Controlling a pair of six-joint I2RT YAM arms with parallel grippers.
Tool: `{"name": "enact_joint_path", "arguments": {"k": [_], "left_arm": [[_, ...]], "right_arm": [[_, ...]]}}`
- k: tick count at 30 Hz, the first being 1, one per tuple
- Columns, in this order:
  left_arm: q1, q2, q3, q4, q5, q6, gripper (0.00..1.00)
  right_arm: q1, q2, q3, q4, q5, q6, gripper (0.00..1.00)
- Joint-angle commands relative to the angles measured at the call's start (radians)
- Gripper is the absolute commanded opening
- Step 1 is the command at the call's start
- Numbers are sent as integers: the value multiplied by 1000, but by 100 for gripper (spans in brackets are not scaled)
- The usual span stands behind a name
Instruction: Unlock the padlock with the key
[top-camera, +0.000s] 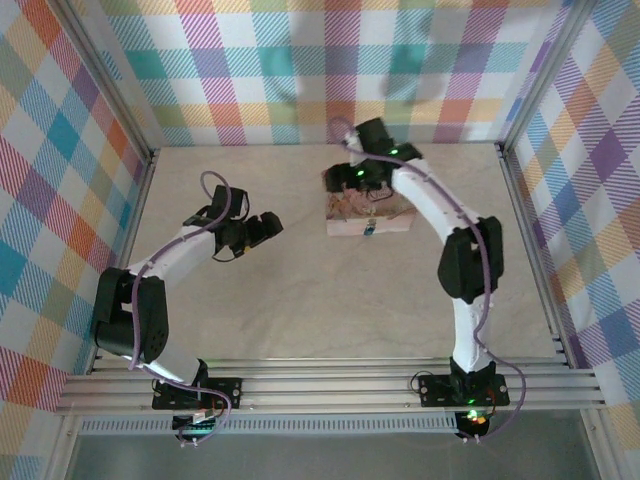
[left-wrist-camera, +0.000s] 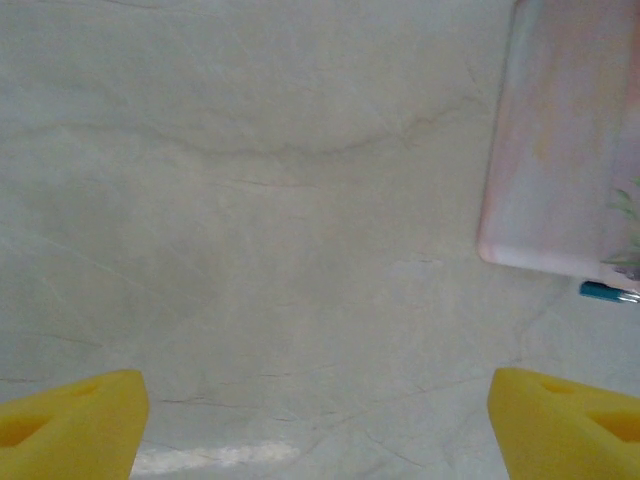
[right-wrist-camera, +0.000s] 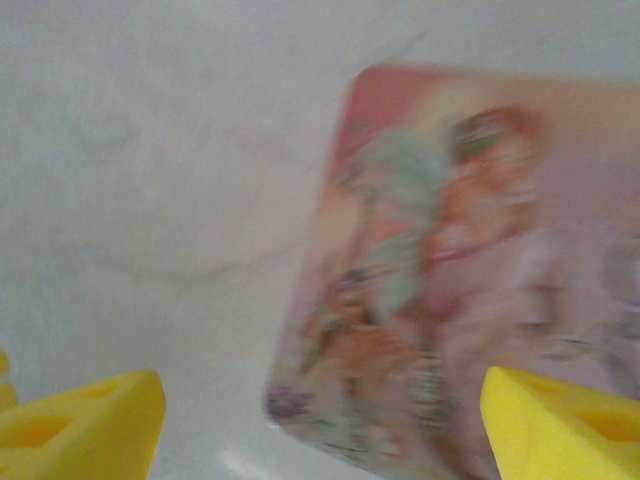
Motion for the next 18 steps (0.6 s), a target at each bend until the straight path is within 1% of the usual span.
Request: {"name": "enact_joint_path", "arguments": {"k": [1,3,6,8,12,16,18], "left_arm": [[-29,80,97,30,94,-10,86],[-43,160,183,9,134,7,84],[-69,280,327,-28,167,18,82],[-84,358,421,-40,180,15,82],[-105,512,610,-80,216,12,75],[-111,631,740,-79,283,-2,65],[-111,670,790,-78,307,-13,62]], "right_arm": [[-112,-70,-82,-23,46,82,83],[-165,-76,-105,-72,110,106,84],[-230,-83,-155,-94,123,118,85],[-254,-86,-196,-78,117,115,86],[-288,-80,-257,7,23,93,86],[-302,-27,-228,53,-108,66,78],[-303,9,-204,69,-167,56,74]]}}
